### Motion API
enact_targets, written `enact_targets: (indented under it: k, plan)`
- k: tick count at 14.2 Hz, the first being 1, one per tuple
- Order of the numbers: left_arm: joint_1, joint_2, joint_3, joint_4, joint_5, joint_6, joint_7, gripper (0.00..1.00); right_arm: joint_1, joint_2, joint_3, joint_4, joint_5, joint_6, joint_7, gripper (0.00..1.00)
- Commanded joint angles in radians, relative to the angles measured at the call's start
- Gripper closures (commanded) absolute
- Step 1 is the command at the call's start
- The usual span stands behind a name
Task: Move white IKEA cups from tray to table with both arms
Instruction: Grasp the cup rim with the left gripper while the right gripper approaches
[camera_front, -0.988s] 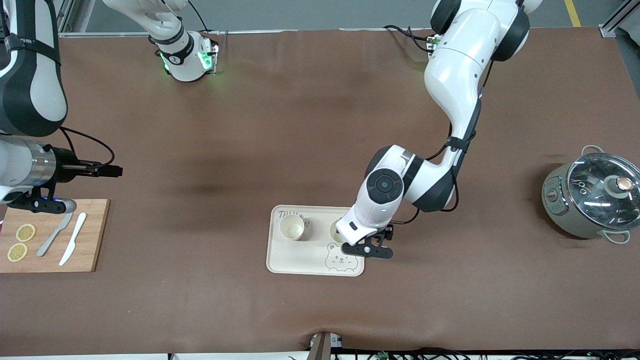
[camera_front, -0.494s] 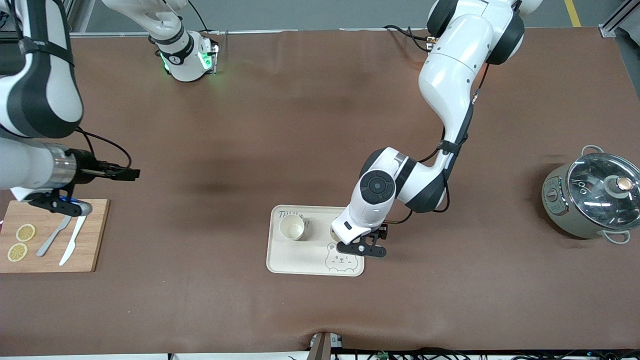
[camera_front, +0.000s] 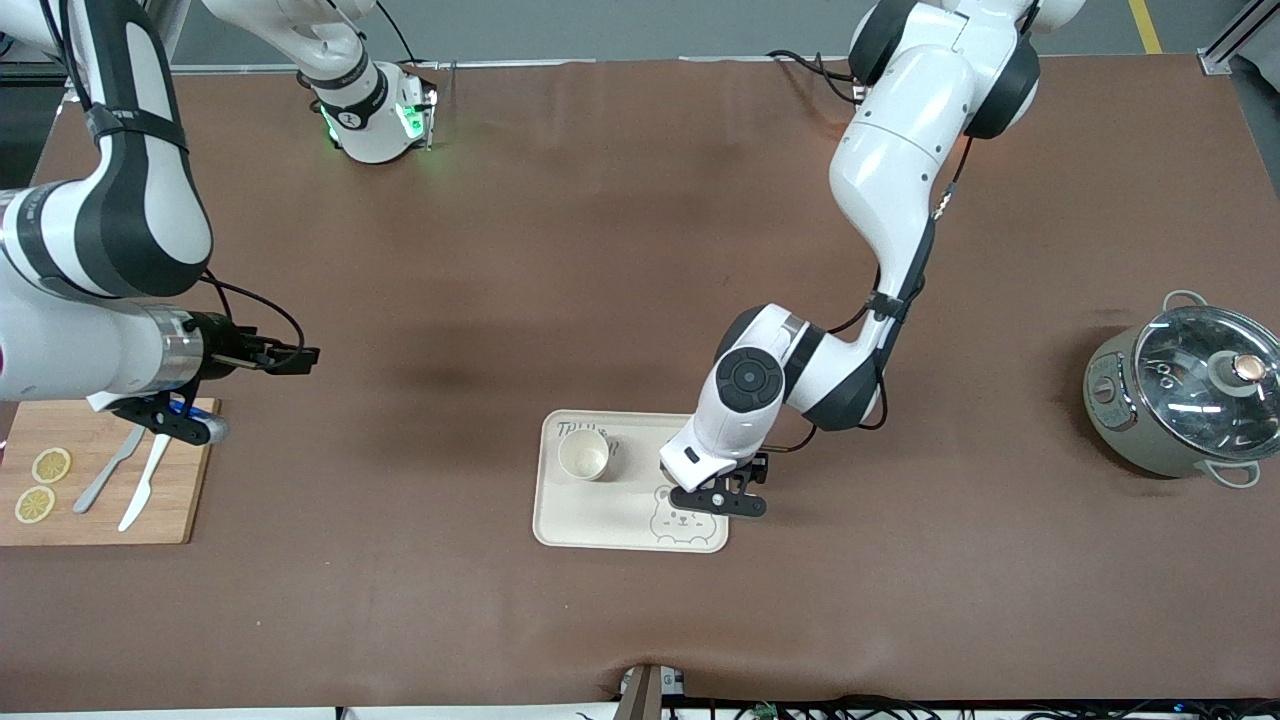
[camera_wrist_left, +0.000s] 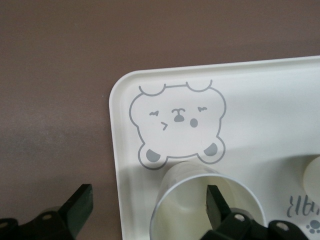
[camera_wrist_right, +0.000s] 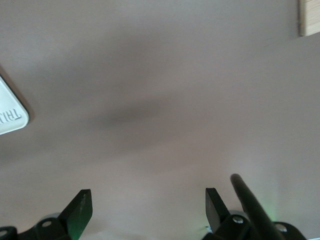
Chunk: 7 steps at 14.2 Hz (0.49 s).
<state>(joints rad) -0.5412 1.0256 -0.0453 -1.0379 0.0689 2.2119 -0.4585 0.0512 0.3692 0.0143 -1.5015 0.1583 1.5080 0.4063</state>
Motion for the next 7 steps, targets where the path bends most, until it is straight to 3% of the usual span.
enact_targets:
  k: [1, 7]
  plan:
    - [-0.019, 0.027, 0.021, 0.041, 0.014, 0.008, -0.034, 0.0, 0.021, 0.023, -0.002, 0.003, 0.027, 0.023, 0.054, 0.0]
    - [-0.031, 0.027, 0.022, 0.038, 0.014, 0.011, -0.048, 0.03, 0.09, 0.043, -0.001, 0.006, 0.029, 0.06, 0.184, 0.0]
